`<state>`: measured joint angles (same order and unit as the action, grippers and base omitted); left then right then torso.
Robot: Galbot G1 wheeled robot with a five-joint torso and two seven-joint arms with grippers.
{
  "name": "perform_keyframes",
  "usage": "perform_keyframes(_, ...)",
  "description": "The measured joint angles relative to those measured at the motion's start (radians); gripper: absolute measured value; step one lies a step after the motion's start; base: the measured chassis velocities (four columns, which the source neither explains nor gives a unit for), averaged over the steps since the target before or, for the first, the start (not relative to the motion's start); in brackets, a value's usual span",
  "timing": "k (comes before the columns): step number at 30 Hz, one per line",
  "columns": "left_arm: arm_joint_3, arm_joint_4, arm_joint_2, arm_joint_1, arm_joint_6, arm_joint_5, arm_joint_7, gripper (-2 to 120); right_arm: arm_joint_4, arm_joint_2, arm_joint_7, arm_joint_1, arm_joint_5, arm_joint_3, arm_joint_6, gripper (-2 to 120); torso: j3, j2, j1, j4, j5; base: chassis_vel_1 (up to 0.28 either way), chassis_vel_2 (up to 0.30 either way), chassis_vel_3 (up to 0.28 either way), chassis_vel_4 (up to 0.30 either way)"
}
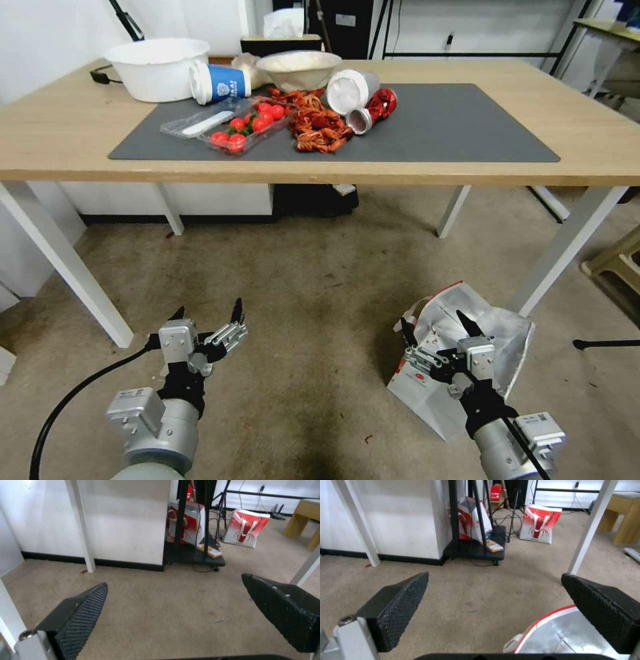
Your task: Pick up the food delivery bag from the floor and place it on the table.
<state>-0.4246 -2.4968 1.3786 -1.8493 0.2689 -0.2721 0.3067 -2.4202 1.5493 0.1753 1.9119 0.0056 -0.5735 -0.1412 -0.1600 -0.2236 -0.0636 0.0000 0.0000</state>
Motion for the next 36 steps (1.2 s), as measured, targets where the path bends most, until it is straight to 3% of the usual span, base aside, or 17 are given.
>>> perform_keyframes(19, -0.002, 0.008, -0.001, 0.008, -0.001, -0.001, 0.001, 100, 0.004, -0.004, 0.0, -0.006, 0.005, -0.007, -0.004, 100, 0.042, 0.054, 0.012, 0.0, -0.0001, 0.0, 0.0, 0.0, 0.0)
perform_keyframes(36, -0.002, 0.009, -0.002, 0.01, -0.003, -0.005, 0.003, 100, -0.002, 0.0, 0.005, -0.002, 0.005, -0.014, -0.009, 100, 0.123, 0.148, 0.025, 0.0, 0.0, 0.0, 0.0, 0.0, 0.0)
